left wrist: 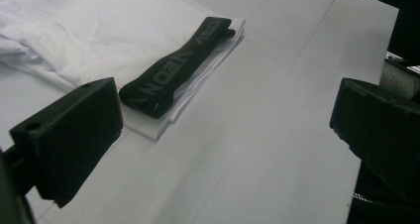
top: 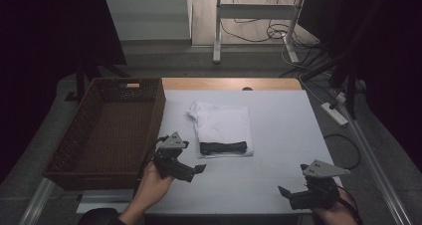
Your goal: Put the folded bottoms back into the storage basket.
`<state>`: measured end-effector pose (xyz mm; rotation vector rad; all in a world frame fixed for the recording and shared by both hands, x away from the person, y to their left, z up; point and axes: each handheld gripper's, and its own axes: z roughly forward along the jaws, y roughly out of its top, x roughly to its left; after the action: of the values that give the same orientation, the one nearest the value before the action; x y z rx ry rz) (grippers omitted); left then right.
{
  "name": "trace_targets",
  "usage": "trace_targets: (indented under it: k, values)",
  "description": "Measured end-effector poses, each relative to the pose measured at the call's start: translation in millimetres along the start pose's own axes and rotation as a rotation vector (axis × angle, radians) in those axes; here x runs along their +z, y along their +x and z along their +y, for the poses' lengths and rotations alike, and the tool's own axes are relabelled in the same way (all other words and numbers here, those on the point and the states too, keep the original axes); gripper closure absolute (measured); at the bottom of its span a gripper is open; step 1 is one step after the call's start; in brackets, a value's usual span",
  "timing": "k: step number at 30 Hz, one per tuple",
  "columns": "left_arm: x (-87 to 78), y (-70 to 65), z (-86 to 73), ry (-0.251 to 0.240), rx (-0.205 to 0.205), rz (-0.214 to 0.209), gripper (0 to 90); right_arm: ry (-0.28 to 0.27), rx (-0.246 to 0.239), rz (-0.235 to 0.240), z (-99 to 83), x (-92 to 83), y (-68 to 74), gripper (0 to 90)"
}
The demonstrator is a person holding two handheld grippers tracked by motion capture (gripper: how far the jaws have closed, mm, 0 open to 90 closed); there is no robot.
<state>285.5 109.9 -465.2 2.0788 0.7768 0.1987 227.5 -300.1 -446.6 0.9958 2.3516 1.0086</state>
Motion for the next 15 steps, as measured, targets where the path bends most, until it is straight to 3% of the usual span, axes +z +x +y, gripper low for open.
trace_targets:
  k: [6,11,15]
  values:
    - [14.2,9.1,6.7,0.007,-0.012,0.004,0.0,-0.001,0.001,0.001,-0.1,0.1,0.0,1.2]
    - [23.6,15.5,12.5,0.002,0.022,0.031,0.0,0.001,-0.002,0.001,0.0,0.1,0.0,1.2]
    - [30.8,22.0,16.3,0.006,0.001,0.029,0.0,0.002,-0.002,0.0,0.0,0.2,0.0,1.2]
